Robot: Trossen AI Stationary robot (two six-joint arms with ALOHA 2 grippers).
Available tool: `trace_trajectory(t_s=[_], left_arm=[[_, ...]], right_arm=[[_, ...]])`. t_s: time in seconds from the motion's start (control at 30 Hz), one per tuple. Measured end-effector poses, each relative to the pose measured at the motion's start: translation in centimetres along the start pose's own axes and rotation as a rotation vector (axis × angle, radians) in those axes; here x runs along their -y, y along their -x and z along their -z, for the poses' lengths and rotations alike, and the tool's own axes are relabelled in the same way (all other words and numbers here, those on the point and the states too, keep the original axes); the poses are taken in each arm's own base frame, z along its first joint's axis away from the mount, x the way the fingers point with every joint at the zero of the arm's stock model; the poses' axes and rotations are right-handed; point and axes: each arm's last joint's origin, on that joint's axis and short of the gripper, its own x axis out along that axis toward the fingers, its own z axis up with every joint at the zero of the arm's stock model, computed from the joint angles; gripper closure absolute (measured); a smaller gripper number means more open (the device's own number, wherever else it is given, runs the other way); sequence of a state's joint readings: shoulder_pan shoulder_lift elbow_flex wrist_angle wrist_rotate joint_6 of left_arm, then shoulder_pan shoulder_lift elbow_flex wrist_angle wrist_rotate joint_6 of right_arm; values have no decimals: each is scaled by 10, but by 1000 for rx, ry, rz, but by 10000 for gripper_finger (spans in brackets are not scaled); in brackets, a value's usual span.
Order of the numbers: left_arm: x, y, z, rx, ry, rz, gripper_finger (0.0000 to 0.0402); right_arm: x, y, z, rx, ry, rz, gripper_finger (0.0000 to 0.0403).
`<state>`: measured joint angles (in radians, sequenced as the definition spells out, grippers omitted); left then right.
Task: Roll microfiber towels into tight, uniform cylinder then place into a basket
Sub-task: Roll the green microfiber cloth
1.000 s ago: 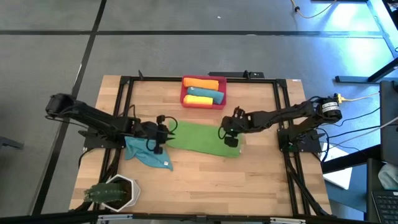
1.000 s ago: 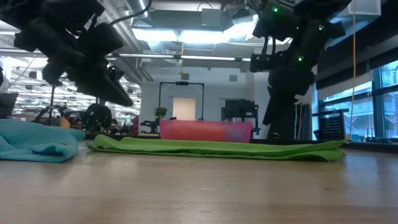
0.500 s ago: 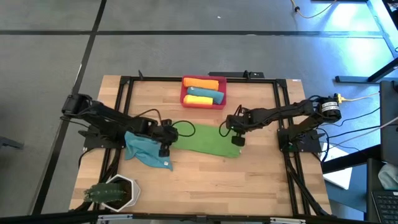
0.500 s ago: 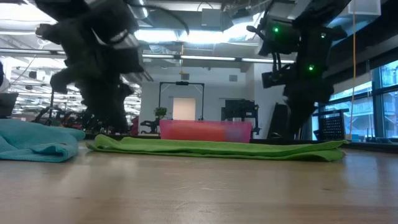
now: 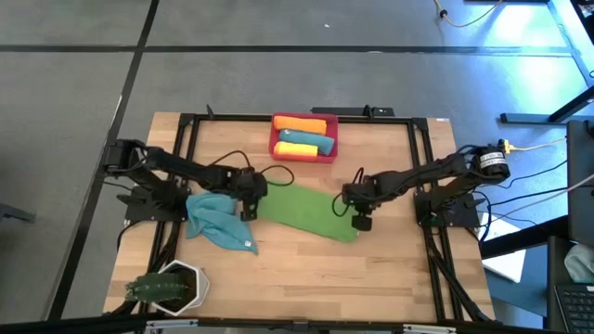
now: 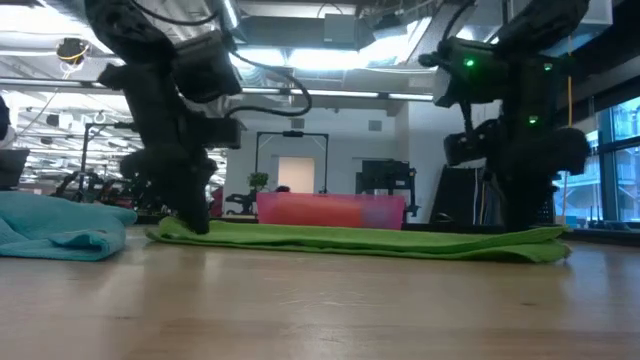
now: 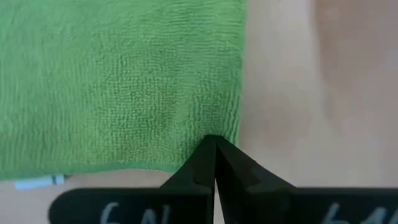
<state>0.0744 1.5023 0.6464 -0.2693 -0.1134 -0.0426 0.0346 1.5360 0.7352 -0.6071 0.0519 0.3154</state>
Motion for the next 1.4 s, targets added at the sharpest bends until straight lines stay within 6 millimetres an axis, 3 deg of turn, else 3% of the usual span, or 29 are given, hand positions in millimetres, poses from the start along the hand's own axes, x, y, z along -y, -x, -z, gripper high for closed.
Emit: trace_trajectory(t_s=[0.27,0.37,0.53,0.67,0.8,1.0,1.3,1.4], left_arm=[[-15,-1,-8,76,7,-46,395],[-15,-1,-15,143,-20,-48,394],[-15,4,-27,226,-48,-43,400],[-10,14,-45,264,-38,9,397],[2,24,-59,282,-58,61,390],[22,38,-59,193,-120,100,386],[52,51,-54,181,-165,144,399],[47,49,-43,68,-156,8,398]], right_arm=[[-40,1,7,24,-54,-161,394],[-62,-2,0,124,-79,-281,394],[-98,-5,-20,278,34,-462,394],[-111,2,-37,294,163,-449,393],[-110,20,-55,304,229,-375,393],[-104,40,-76,380,319,-295,393],[-67,24,-98,450,307,-101,393],[-56,11,-104,409,299,-113,393]])
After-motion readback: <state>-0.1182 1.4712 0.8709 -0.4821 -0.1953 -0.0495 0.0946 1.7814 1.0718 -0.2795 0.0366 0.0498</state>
